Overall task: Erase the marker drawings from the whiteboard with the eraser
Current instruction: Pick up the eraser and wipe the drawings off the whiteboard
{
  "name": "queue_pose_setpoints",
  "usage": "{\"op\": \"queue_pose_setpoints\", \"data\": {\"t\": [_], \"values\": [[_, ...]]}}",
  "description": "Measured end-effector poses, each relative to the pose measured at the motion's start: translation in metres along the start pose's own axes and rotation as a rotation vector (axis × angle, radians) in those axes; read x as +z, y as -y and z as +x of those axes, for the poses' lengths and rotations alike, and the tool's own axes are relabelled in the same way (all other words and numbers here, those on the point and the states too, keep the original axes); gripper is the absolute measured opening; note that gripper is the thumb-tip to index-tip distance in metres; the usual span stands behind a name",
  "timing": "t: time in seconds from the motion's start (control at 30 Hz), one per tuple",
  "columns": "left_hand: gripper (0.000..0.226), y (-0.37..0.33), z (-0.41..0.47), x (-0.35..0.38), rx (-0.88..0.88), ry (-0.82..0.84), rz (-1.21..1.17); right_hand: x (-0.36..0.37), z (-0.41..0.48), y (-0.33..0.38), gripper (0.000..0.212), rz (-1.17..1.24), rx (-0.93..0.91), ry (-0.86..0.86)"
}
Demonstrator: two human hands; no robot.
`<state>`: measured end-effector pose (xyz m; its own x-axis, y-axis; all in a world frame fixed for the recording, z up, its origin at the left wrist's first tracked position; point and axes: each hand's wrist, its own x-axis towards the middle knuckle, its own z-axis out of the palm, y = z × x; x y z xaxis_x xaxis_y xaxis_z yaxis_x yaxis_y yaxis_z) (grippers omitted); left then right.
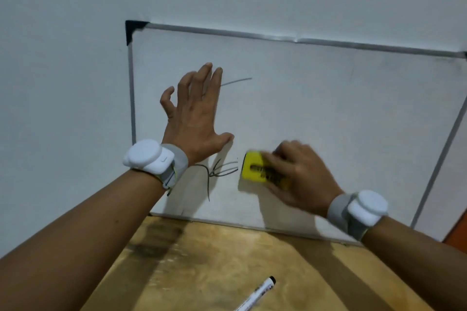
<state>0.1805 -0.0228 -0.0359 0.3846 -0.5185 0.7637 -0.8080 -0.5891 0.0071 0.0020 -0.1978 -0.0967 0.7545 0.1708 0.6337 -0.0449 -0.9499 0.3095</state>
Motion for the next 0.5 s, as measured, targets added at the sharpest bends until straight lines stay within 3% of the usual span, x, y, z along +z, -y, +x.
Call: {"op": "queue_pose_setpoints", "data": {"t": [0.1, 0.17, 0.37, 0.5], "values": [[0.121, 0.02, -0.013, 0.0, -0.085, -0.049, -0.041, -0.045, 0.063, -0.023, 0.055, -0.013, 0.178, -0.27], [0.121, 0.03, -0.02, 0.004, -0.136, -0.028, -0.05, -0.066, 0.099, -0.031, 0.057, -0.047, 0.218, -0.326], [0.119, 0.048, -0.022, 0.013, -0.161, -0.022, -0.06, -0.056, 0.155, -0.015, 0.055, -0.111, 0.094, -0.267], [0.117, 0.053, -0.023, 0.019, -0.136, -0.06, -0.074, -0.013, 0.127, 0.009, 0.057, -0.087, 0.001, -0.207]]}}
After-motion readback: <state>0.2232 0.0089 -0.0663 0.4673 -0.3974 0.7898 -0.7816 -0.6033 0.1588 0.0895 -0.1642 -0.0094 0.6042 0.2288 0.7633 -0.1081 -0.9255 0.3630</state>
